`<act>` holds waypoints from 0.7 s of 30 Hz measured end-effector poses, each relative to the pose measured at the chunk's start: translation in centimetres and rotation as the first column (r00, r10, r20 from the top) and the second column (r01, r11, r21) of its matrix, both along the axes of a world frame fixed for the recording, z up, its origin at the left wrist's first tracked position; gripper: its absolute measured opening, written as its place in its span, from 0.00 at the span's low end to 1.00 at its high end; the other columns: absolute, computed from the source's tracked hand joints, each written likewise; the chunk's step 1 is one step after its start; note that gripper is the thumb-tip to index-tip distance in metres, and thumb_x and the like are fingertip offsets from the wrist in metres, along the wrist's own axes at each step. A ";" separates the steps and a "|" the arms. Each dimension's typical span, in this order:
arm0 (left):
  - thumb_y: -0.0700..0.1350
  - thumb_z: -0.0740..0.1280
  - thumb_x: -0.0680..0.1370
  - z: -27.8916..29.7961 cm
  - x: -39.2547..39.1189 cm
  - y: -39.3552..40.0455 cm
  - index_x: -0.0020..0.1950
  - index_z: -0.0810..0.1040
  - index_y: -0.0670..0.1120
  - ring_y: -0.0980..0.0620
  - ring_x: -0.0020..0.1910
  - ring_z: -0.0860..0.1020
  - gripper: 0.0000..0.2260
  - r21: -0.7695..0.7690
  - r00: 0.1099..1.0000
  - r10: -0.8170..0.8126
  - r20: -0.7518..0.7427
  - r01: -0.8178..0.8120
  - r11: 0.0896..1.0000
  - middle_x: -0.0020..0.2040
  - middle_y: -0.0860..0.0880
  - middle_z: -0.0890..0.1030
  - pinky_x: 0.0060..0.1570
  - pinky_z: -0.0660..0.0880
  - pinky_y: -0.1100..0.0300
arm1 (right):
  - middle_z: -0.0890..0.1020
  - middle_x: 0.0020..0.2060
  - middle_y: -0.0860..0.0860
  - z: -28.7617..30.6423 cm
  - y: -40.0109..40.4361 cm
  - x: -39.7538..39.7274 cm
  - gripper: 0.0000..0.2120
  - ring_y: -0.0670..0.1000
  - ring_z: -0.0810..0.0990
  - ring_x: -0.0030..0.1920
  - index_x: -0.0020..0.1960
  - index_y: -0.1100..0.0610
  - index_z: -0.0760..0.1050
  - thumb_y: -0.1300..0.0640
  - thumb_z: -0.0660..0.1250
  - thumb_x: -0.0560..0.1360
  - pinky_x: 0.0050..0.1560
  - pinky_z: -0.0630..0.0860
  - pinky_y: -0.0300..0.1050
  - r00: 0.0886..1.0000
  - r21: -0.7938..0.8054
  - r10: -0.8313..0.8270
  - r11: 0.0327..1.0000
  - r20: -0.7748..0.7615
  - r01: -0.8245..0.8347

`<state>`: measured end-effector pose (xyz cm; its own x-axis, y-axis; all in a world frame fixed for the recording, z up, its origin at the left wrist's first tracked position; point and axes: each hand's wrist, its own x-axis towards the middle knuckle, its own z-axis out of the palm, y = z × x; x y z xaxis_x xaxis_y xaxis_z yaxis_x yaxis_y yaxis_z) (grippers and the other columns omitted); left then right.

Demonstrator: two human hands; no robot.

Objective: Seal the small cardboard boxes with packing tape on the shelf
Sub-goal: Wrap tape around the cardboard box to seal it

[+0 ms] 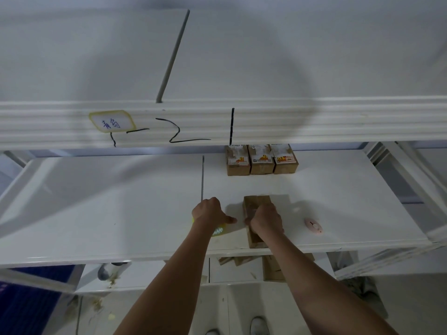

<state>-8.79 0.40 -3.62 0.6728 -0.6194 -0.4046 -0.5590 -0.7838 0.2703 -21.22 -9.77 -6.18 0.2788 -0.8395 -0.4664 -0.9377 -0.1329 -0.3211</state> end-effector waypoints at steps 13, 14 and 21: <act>0.69 0.63 0.75 1.7 2.4 1.8 0.37 0.75 0.49 0.51 0.40 0.76 0.24 -0.031 0.970 -0.217 -0.111 0.215 0.976 0.34 0.54 0.74 0.47 0.72 0.54 | 0.80 0.60 0.55 6.2 -1.0 -3.2 0.27 0.54 0.78 0.53 0.64 0.60 0.73 0.42 0.71 0.75 0.48 0.74 0.45 0.986 0.113 0.080 0.989 0.145 -0.097; 0.67 0.63 0.77 1.8 2.4 1.9 0.38 0.76 0.49 0.50 0.42 0.77 0.22 -0.053 0.968 -0.221 -0.123 0.216 0.975 0.35 0.54 0.74 0.48 0.72 0.53 | 0.78 0.61 0.56 6.3 -1.3 -3.4 0.30 0.55 0.78 0.56 0.67 0.60 0.71 0.41 0.72 0.74 0.48 0.74 0.46 0.984 0.151 0.041 0.986 0.175 -0.068; 0.64 0.70 0.73 2.0 2.4 1.8 0.38 0.79 0.49 0.54 0.38 0.78 0.19 -0.147 0.981 -0.158 -0.109 0.141 0.979 0.34 0.54 0.76 0.38 0.73 0.61 | 0.79 0.54 0.57 5.5 -2.1 -5.2 0.31 0.56 0.79 0.52 0.66 0.61 0.69 0.44 0.74 0.72 0.43 0.79 0.48 0.935 0.417 -0.151 0.909 0.320 0.004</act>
